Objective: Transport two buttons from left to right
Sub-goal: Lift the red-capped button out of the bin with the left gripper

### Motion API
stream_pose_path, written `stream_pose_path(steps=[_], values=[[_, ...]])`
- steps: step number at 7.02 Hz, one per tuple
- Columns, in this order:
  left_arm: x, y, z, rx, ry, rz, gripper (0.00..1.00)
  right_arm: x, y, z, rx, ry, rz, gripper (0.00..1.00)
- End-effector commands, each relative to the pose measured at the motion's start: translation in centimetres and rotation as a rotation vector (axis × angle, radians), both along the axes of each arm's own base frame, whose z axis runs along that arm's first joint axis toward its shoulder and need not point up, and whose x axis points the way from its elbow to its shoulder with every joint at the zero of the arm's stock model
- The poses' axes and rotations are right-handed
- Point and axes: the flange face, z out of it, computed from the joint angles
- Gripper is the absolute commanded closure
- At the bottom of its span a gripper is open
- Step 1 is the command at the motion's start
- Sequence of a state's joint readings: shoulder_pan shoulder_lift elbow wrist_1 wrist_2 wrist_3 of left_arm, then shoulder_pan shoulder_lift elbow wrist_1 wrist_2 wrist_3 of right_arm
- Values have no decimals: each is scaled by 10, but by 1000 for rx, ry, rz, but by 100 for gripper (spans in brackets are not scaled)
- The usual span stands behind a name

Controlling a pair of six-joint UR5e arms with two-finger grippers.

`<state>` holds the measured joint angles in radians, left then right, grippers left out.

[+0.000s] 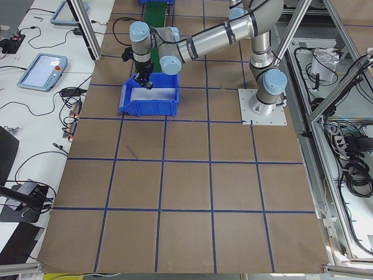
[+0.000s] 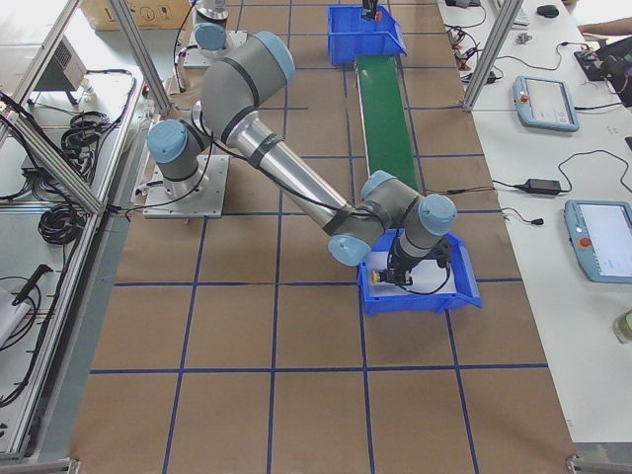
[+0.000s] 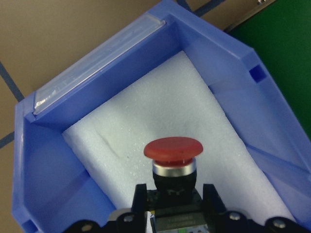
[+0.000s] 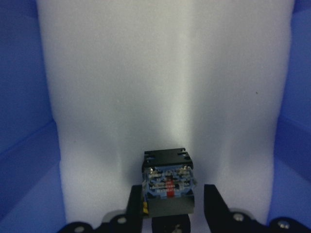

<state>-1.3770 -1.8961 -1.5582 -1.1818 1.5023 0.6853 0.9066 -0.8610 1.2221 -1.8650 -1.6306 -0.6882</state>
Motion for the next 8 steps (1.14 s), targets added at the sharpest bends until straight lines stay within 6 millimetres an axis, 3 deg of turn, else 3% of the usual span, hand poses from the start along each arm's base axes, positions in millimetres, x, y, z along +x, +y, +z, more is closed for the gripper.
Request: stream_pose_path(steps=[1, 2, 3, 5, 6, 8], values=[[-45, 24, 47, -33, 11, 119, 71, 0, -1, -1, 2, -1, 1, 38], [-62, 27, 47, -29, 14, 159, 71, -1, -1, 3, -3, 2, 1, 38], [-69, 29, 49, -29, 22, 206, 71, 0, -5, 30, -31, 24, 5, 38], [-88, 25, 37, -13, 41, 302, 71, 28, -17, 109, -51, 38, 46, 38], [-96, 17, 25, -18, 46, 322, 71, 56, -20, 143, -69, 50, 78, 38], [-113, 8, 6, -19, 56, 366, 71, 163, -26, 211, -126, 80, 200, 38]])
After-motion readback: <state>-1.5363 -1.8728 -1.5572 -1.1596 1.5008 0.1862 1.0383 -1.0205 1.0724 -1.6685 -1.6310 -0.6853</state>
